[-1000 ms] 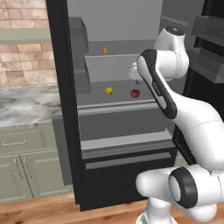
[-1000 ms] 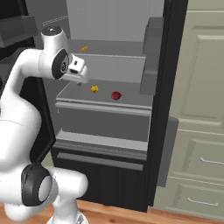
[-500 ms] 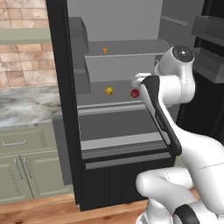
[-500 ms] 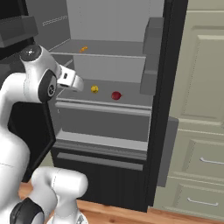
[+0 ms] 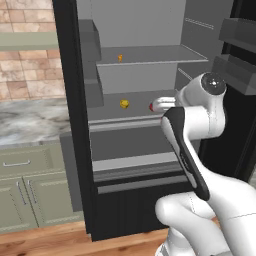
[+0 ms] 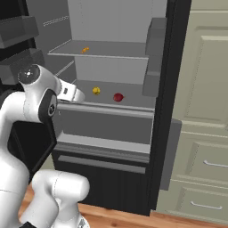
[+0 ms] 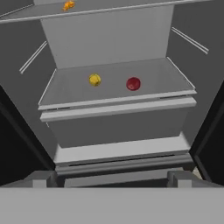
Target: Open the fridge, remove the pear, lemon, and shrimp, and place them on any counter.
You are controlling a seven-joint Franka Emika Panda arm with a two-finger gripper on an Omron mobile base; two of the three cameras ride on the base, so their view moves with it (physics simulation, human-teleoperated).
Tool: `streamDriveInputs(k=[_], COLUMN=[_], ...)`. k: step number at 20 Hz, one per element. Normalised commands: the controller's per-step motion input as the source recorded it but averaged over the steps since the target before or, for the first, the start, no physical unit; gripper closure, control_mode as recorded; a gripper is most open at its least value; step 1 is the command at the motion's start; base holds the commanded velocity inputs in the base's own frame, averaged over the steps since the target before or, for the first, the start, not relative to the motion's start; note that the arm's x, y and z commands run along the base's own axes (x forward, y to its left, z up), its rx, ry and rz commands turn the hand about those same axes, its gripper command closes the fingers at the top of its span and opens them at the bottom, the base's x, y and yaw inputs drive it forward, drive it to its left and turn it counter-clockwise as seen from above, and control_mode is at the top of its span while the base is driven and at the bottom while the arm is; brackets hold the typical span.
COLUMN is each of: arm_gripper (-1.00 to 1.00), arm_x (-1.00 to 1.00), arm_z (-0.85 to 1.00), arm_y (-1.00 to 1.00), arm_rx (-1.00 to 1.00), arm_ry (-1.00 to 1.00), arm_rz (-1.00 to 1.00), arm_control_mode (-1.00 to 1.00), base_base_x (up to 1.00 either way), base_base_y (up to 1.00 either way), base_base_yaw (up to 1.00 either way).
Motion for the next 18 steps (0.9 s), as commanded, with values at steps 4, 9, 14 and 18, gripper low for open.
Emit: streamDriveInputs(k=[4, 9, 14, 18], arm_gripper=[-1.00, -1.00, -1.00, -1.00], arm_x=[-0.05, -0.16, 0.00, 0.00], arm_z=[0.00, 0.00, 0.00, 0.00], arm_y=[-0.17, -0.08, -0.08, -0.06], arm_rx=[0.00, 0.00, 0.00, 0.00], arm_ry=[0.04, 0.04, 0.08, 0.06], arm_rz=[0.09, 0.00, -0.03, 0.00], arm_control_mode=[-1.00, -1.00, -1.00, 1.00], base_base_x=[0.00, 0.00, 0.00, 0.00], base_base_y=[0.00, 0.00, 0.00, -0.06], base_base_yaw=[0.00, 0.00, 0.00, 0.00])
